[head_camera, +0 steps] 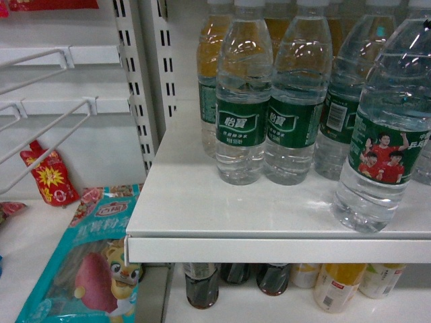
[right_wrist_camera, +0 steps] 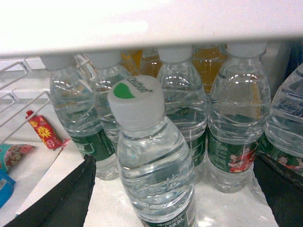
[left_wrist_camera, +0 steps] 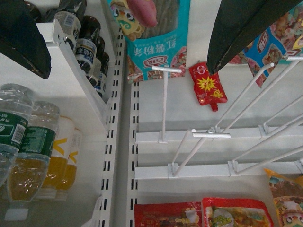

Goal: Move water from second to third shelf

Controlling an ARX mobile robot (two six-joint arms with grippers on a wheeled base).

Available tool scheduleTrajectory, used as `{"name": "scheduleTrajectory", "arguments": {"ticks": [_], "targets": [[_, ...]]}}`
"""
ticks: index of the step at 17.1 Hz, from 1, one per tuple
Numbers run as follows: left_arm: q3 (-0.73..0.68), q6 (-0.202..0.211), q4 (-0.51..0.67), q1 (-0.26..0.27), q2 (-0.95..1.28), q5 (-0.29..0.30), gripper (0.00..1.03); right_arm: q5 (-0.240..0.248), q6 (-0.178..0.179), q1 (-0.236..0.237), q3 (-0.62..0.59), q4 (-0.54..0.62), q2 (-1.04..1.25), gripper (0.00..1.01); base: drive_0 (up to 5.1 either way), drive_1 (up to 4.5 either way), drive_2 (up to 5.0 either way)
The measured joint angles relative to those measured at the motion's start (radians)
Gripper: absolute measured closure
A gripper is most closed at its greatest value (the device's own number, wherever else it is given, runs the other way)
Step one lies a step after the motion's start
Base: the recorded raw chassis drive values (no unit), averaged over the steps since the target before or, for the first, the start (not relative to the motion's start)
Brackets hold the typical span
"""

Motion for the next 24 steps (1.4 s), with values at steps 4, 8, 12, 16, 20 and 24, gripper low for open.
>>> {"name": "scheduleTrajectory", "arguments": {"ticks": [4,8,12,16,20,24], "targets": [[0.000,0.000,0.000,0.000,0.000,0.000,0.05,-0.025,0.008,-0.033,-0.042,-0.080,-0.149,0.03,0.0,0.00,0.0],[0.000,0.000,0.000,0.000,0.000,0.000,0.05,-0.039,0.027,-0.063,-0.068,-0.142,-0.261,0.03,0.0,0.00,0.0],[0.000,0.000,0.000,0.000,0.000,0.000,0.05,-0.051,0.034,-0.089,-0.080,-0.191,-0.337,0.03,0.0,0.00,0.0],[0.000,0.000,0.000,0.000,0.000,0.000,0.05,-0.064,0.034,-0.118,-0.091,-0.237,-0.403,0.03,0.0,0.00,0.0],[0.000,0.000,0.000,0.000,0.000,-0.001,0.05,0.123,-0.066,-0.157,-0.193,-0.153,-0.528,0.26,0.0,0.00,0.0],[0.000,0.000,0.000,0.000,0.000,0.000,0.05,0.134,-0.125,-0.161,-0.319,-0.298,-0.782,0.79,0.0,0.00,0.0]]}}
